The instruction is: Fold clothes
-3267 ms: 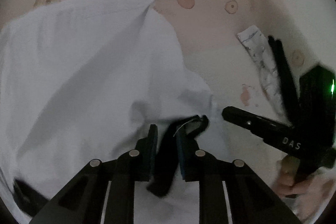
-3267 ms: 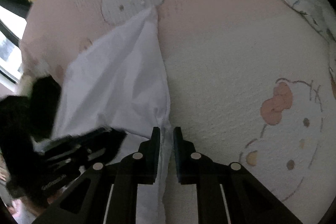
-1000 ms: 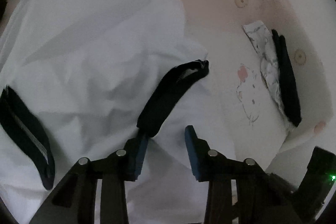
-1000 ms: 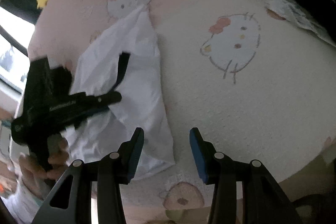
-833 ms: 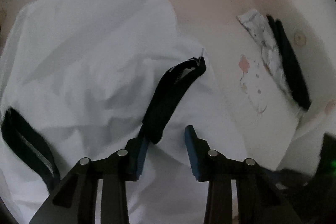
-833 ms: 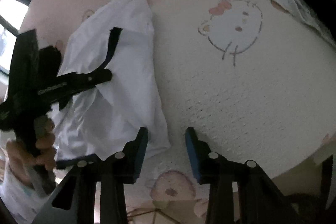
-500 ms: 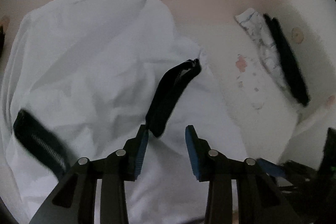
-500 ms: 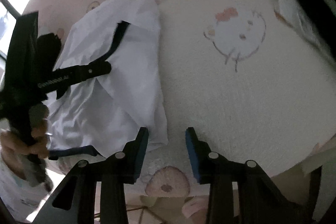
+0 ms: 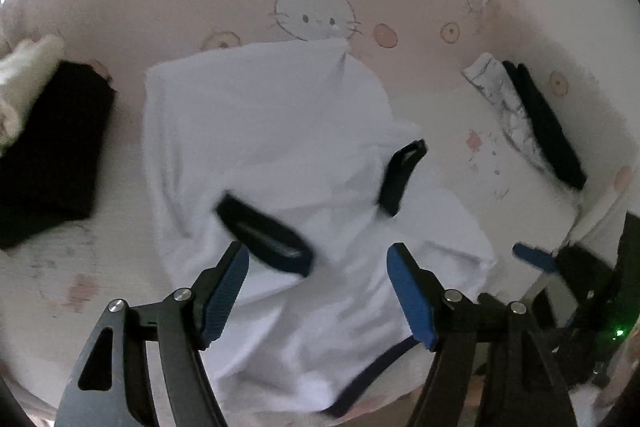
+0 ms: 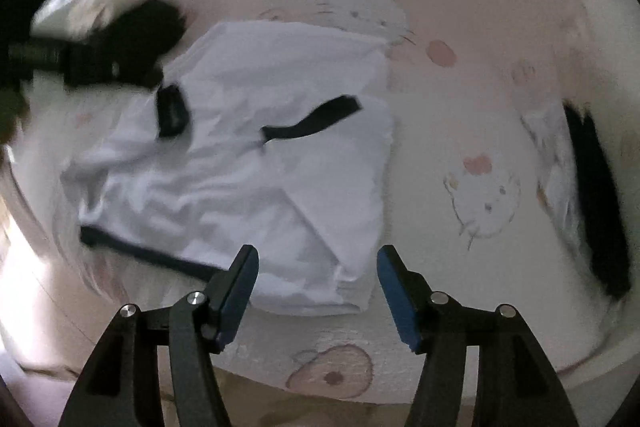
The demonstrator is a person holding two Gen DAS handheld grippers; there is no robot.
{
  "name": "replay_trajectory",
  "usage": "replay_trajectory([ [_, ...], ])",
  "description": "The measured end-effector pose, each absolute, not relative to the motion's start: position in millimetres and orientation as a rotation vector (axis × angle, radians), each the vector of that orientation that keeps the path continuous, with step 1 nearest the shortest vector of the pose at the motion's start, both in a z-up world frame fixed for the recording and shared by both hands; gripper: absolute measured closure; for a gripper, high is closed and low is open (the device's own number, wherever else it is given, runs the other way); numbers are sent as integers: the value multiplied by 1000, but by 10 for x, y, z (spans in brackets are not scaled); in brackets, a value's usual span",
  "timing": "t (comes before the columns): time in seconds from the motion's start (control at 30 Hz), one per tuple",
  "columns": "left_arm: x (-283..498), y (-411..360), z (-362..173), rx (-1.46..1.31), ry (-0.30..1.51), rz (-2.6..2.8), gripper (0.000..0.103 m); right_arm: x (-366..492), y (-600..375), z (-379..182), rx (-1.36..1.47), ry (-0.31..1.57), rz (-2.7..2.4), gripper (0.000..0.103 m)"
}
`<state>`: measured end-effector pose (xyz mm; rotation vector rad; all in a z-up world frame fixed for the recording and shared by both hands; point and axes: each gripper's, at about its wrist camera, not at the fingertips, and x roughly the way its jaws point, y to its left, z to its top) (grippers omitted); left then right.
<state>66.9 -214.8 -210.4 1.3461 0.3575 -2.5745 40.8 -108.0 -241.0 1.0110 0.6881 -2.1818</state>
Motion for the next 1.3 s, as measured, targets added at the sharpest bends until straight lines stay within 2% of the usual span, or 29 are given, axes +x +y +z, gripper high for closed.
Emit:
replay_trajectory([
  [0.07,776,-2165,-2107,1342,302,-2571,33,531,-1180,-2466,960,782,-2152,42],
  [0.33,1028,-2061,-2281,1348,65,-2597,33,707,-1344,-2589,870,915,-2133,42],
  [0.53,1084,-2034,-2499,1443,-40,-2596,33,764,-1427,-2665,804,1123,-2105,42],
  [0.77,1363,-1894,-2588,1406,-486,-2564,33,848,-1268,-2791,711,1356,-2009,42],
  [0.93,1504,-1746,-2731,1429,-697,-2524,33,975,-1216,-2976,558,1570,-1911,41],
  [1.13,1566,-1481,-2952,1385,-1010,-2466,33,1047,-1220,-3038,500,1616,-1857,40],
  [1.3,1594,-1347,-3011,1370,-1153,-2452,33,1090,-1179,-3077,445,1683,-1815,37],
])
